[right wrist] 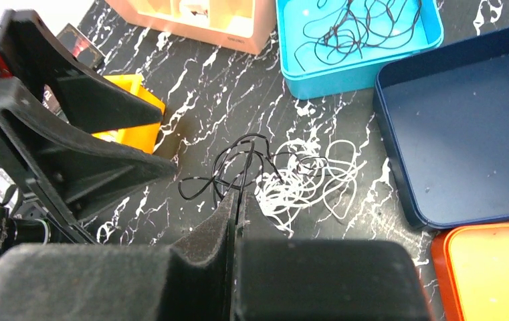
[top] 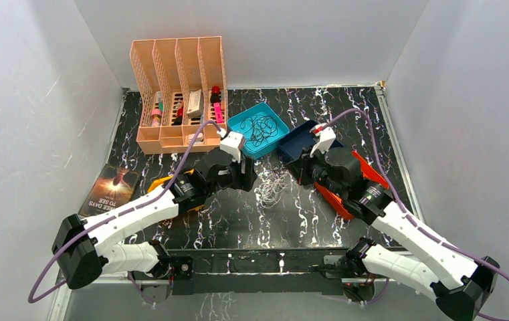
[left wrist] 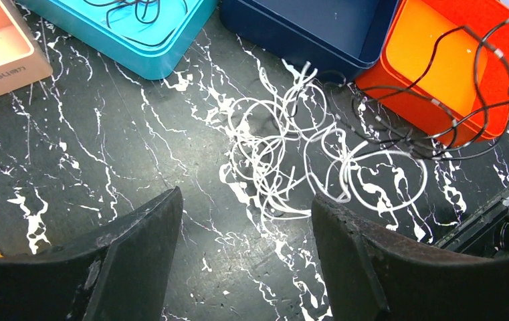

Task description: Untangle the cables

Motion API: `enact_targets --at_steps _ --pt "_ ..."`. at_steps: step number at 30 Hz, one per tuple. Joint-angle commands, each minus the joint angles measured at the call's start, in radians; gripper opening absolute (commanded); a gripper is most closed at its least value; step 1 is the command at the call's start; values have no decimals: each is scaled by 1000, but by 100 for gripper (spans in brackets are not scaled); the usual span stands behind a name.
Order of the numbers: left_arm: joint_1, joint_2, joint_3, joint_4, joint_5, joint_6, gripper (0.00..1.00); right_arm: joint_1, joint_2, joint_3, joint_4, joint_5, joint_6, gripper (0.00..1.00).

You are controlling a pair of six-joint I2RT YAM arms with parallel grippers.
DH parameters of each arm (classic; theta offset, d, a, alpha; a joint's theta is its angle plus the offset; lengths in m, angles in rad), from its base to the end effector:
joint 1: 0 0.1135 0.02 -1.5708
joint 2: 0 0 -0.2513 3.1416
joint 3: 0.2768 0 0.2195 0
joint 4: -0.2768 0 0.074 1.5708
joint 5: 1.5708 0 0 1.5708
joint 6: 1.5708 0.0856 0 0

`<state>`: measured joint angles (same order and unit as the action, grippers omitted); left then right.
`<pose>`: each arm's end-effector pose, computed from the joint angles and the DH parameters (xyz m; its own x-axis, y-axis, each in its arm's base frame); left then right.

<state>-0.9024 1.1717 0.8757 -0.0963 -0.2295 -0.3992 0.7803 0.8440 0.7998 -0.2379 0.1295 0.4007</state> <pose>0.1933 -0.2133 0.2807 -0.4647 -0.0222 -0.8852 0.4920 0.8246 -0.2790 0.1636 0.1464 0.3077 -0.4199 0.1286 -0.8984 -0.4840 0.8057 0.3416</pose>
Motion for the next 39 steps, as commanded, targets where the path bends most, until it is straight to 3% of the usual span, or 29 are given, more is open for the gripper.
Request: enact_targets --at_steps 1,14,24,39 --pt "-1 -46 -24 64 44 24 69 5 1 69 31 0 -29 0" --pt "-1 -149 39 62 165 101 71 5 4 37 54 -85 -51 0" --pt "-2 -193 98 4 211 151 74 5 3 -34 159 -467 -208 0" --pt "-2 -144 93 25 382 165 70 5 -43 -94 176 -383 -201 0"
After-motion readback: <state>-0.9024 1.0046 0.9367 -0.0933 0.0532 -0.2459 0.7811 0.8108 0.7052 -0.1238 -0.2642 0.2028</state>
